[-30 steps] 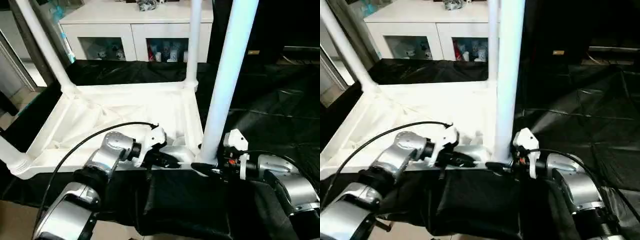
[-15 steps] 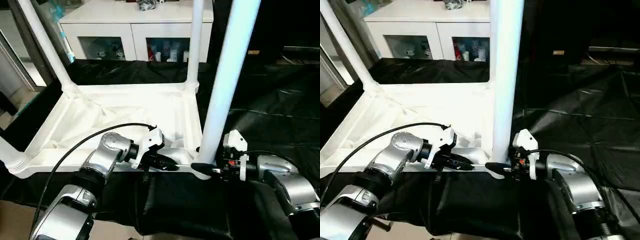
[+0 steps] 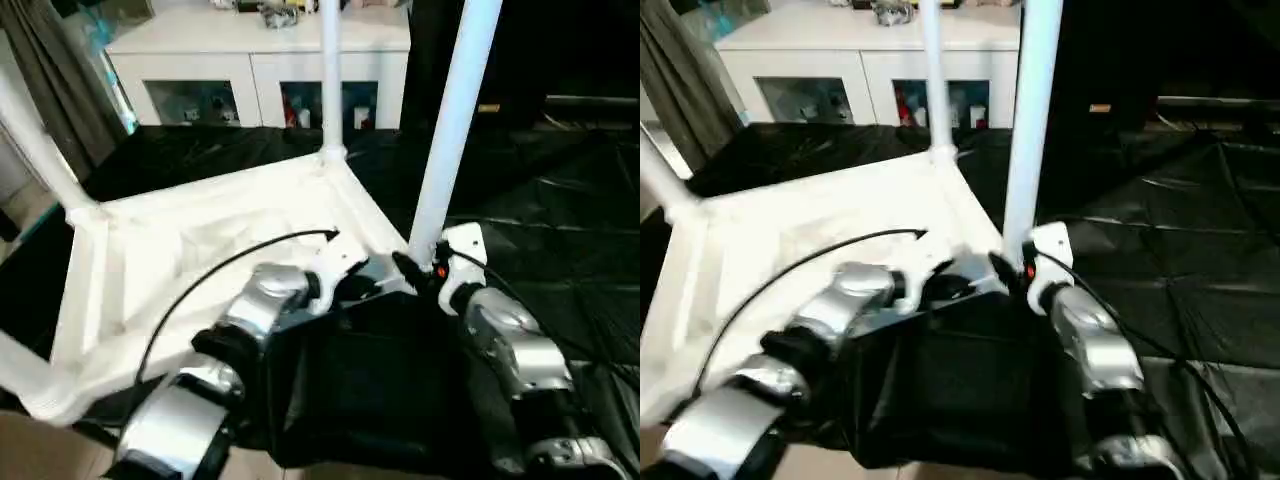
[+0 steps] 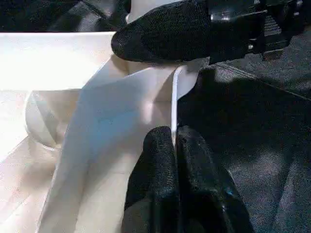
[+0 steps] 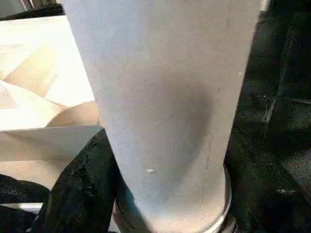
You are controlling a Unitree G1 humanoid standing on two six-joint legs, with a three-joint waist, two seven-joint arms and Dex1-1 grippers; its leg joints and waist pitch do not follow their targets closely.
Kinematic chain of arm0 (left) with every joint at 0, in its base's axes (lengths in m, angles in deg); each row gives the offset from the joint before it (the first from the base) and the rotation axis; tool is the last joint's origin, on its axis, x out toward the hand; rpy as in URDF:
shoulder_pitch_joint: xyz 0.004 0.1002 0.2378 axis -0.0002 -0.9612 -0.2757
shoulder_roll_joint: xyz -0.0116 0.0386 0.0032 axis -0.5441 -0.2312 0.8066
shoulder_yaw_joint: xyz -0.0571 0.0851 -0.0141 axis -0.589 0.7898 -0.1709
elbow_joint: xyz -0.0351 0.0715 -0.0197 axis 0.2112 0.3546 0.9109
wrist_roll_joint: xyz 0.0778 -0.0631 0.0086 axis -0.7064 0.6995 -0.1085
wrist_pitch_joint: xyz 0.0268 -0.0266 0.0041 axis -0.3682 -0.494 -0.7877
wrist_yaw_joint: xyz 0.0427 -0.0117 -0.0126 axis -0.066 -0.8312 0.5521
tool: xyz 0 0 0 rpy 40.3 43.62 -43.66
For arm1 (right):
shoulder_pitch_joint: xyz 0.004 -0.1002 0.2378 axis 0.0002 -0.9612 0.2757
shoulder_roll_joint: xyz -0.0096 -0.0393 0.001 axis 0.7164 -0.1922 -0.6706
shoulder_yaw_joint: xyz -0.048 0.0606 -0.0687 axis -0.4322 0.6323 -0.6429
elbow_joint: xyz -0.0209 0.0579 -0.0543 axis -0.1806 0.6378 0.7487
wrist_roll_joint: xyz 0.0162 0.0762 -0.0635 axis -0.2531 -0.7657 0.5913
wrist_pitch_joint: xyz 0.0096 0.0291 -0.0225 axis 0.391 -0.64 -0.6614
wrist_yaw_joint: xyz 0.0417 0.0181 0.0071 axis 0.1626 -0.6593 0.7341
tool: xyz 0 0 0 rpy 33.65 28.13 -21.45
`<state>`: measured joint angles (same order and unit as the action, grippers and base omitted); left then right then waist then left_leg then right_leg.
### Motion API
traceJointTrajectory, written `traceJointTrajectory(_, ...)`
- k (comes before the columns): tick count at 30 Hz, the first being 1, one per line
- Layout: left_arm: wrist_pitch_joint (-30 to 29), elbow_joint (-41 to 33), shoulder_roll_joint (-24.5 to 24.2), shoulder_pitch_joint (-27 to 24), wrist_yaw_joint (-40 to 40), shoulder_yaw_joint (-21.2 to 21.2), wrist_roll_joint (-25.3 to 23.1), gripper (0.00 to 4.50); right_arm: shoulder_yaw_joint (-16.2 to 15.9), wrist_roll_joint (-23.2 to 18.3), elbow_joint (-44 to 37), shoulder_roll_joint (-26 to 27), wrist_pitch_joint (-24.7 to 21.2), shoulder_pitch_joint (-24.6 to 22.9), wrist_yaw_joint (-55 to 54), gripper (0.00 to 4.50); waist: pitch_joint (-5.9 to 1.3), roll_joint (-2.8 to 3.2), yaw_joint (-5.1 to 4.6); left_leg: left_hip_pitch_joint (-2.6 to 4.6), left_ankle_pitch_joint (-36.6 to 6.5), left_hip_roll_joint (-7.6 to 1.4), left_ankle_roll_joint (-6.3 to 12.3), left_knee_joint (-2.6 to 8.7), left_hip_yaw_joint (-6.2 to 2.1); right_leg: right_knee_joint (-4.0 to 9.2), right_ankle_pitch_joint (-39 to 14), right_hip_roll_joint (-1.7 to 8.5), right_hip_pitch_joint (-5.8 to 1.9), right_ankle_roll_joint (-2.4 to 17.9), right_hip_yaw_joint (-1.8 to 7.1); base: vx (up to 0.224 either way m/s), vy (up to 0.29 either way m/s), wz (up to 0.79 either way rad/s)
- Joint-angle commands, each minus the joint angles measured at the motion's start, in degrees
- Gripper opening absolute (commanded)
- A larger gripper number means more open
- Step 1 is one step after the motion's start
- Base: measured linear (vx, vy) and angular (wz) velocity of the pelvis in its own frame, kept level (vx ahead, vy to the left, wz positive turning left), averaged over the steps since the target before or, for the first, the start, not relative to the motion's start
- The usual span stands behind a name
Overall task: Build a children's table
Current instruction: Rotate leg to tighten
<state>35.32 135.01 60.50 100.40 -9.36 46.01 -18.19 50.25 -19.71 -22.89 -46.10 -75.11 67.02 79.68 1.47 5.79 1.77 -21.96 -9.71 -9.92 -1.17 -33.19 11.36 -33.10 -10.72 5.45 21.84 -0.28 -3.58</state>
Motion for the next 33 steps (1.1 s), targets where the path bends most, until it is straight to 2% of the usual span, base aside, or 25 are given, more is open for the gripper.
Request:
traceJointTrajectory(1,1.4,-0.3,1.6,1.3,2.2,-1.2,0.6,0.0,-5.8,1.0,2.0,2.5,-1.5,-1.8,4.5,3.35,-2.55,-1.57,-0.09,0.87,-16.7,-2.77,3.43,4.01,-1.64,4.75,-17.6,3.43,-1.64,10.7,1.87,0.0,0.0,0.0)
traceJointTrajectory(2,2.1,-1.1,0.6,0.5,-0.9,-0.6,0.8,0.0,-6.1,-0.2,0.5,1.6,-1.0,-2.0,7.9,3.35,-2.56,-1.24,-0.04,0.95,-16.9,-2.75,3.43,4.03,-1.68,4.76,-17.9,3.45,-1.65,10.6,1.82,0.0,0.0,0.0)
traceJointTrajectory(3,2.1,-1.1,0.6,0.5,-0.9,-0.6,0.8,0.0,-6.1,-0.2,0.5,1.6,-1.0,-2.0,7.9,3.45,-2.56,-1.36,-0.07,0.92,-17.1,-2.76,3.6,4.05,-1.7,4.88,-18.2,3.45,-1.73,10.6,1.78,0.0,0.0,0.0)
traceJointTrajectory(4,2.8,-2.4,-0.7,-0.6,-5.5,0.0,1.5,0.0,-7.2,-0.9,-1.5,-0.5,-0.2,-2.5,12.4,3.74,-2.65,-1.41,0.07,0.81,-16.6,-2.95,3.85,4.11,-1.81,4.71,-17.0,3.41,-1.95,10.7,1.74,0.0,0.0,0.0)
traceJointTrajectory(5,2.9,-2.8,-1.1,-0.9,-6.9,0.3,1.7,0.0,-7.6,-1.0,-2.1,-1.4,0.1,-2.7,13.8,3.74,-2.72,-1.42,0.08,0.73,-16.2,-2.96,4.06,4.03,-1.75,4.56,-16.0,3.36,-1.98,10.9,1.77,0.0,0.0,0.0)
traceJointTrajectory(6,3.0,-3.1,-1.4,-1.1,-7.8,0.4,1.9,0.0,-7.9,-1.1,-2.5,-2.0,0.3,-2.9,14.8,3.74,-2.74,-0.64,0.15,0.8,-16.2,-2.98,4.13,4.01,-1.78,4.42,-15.1,3.41,-1.91,11.2,1.79,0.0,0.0,0.0)
traceJointTrajectory(8,3.6,-4.1,-2.6,-1.9,-11.8,1.1,2.5,0.0,-8.6,-1.7,-4.2,-4.5,0.7,-3.7,19.4,3.74,-2.95,-1.06,0.18,0.63,-14.8,-2.95,5.1,3.76,-1.59,4.14,-11.2,3.33,-2.16,12.4,1.67,0.0,0.0,0.0)
traceJointTrajectory(9,3.5,-4.9,-3.4,-2.3,-13.9,1.5,2.8,0.0,-8.7,-2.2,-5.3,-6.0,0.9,-4.3,21.8,3.74,-2.96,-0.71,0.38,0.67,-14.2,-3.02,5.52,3.73,-1.57,3.97,-10.4,3.37,-2.21,13.0,1.55,0.0,0.0,0.0)
traceJointTrajectory(11,3.5,-6.5,-5.0,-3.1,-18.6,2.2,3.5,0.0,-8.4,-3.6,-7.4,-8.9,0.7,-5.5,27.2,3.74,-2.96,-0.78,0.58,0.61,-13.9,-3.22,6.15,3.67,-1.53,3.95,-9.6,3.41,-2.48,13.3,1.57,0.0,0.0,0.0)
traceJointTrajectory(13,2.6,-8.4,-6.2,-3.9,-23.2,2.5,4.6,0.0,-8.2,-5.0,-9.2,-11.6,0.2,-6.5,31.8,3.74,-3.05,-0.54,0.95,0.58,-12.8,-3.34,7.11,3.54,-1.47,3.6,-7.7,3.35,-2.34,14.3,1.53,0.0,0.0,0.0)
traceJointTrajectory(16,0.6,-11.1,-8.5,-4.8,-29.8,3.1,6.2,0.0,-8.2,-6.7,-11.5,-15.7,-0.4,-7.7,38.0,3.74,-2.97,-0.48,1.32,0.74,-13.0,-3.51,7.06,3.57,-1.44,3.58,-8.3,3.3,-2.15,14.6,1.6,0.0,0.0,0.0)
traceJointTrajectory(18,0.4,-11.6,-9.4,-5.0,-31.4,3.3,6.3,0.0,-8.2,-7.2,-11.9,-16.7,-0.7,-7.8,39.6,3.74,-2.83,-0.38,1.67,0.89,-14.2,-3.55,6.42,3.72,-1.41,3.71,-10.4,3.36,-1.99,14.7,1.66,0.0,0.0,0.0)
traceJointTrajectory(19,0.9,-11.3,-9.8,-4.9,-31.6,3.4,6.0,0.0,-8.3,-7.4,-12.0,-17.1,-1.2,-7.6,40.3,3.59,-2.75,-0.99,1.58,0.89,-14.8,-3.55,5.97,3.82,-1.39,3.87,-11.8,3.34,-2.01,14.3,1.68,0.0,0.0,0.0)
traceJointTrajectory(21,0.9,-11.3,-9.8,-4.9,-31.6,3.4,6.0,0.0,-8.3,-7.4,-12.0,-17.1,-1.2,-7.6,40.3,3.59,-2.66,-0.63,1.58,0.92,-15.4,-3.53,5.22,3.92,-1.48,3.92,-13.7,3.44,-1.94,13.9,1.71,0.0,0.0,0.0)
traceJointTrajectory(22,1.3,-10.9,-10.2,-4.7,-31.7,3.2,5.8,0.0,-8.7,-7.4,-11.9,-17.3,-1.3,-7.4,41.0,3.4,-2.68,-1.06,1.45,0.89,-15.3,-3.47,4.95,3.92,-1.48,3.93,-14.0,3.4,-1.96,13.6,1.73,0.0,0.0,0.0)
traceJointTrajectory(25,1.2,-11.1,-10.7,-4.9,-32.1,3.0,5.9,0.0,-9.4,-7.3,-12.0,-17.3,-1.5,-7.3,41.6,3.14,-2.77,-1.05,1.5,0.87,-13.7,-3.46,5.29,3.78,-1.44,3.82,-13.2,3.41,-1.9,13.5,1.79,0.0,0.0,0.0)
traceJointTrajectory(26,1.1,-11.2,-10.8,-5.0,-32.1,3.0,6.0,0.0,-9.5,-7.3,-12.1,-17.3,-1.6,-7.3,41.7,3.14,-2.77,-1.52,1.45,0.79,-13.3,-3.43,5.53,3.74,-1.38,3.82,-12.6,3.37,-1.94,13.6,1.8,0.0,0.0,0.0)
traceJointTrajectory(27,0.9,-11.7,-10.9,-5.2,-32.2,2.9,6.0,0.0,-9.7,-7.4,-12.3,-17.2,-1.7,-7.3,41.9,2.98,-2.82,-1.28,1.61,0.78,-12.5,-3.45,5.87,3.67,-1.42,3.66,-12.0,3.51,-1.98,13.7,1.79,0.0,0.0,0.0)
traceJointTrajectory(32,-0.1,-13.3,-10.5,-6.1,-29.8,2.4,6.3,0.0,-10.4,-7.2,-11.6,-15.9,-2.4,-7.1,41.1,2.7,-2.83,-1.22,1.56,0.71,-11.5,-3.43,6.55,3.52,-1.37,3.57,-11.1,3.41,-1.94,14.0,1.71,0.0,0.0,0.0)
traceJointTrajectory(33,0.2,-12.1,-9.5,-5.6,-25.2,1.7,5.2,0.0,-9.7,-5.7,-9.4,-14.1,-2.2,-6.5,36.5,2.67,-2.78,-2.21,1.54,0.63,-11.4,-3.39,6.64,3.53,-1.28,3.69,-11.5,3.39,-1.95,13.9,1.7,0.0,0.0,0.0)
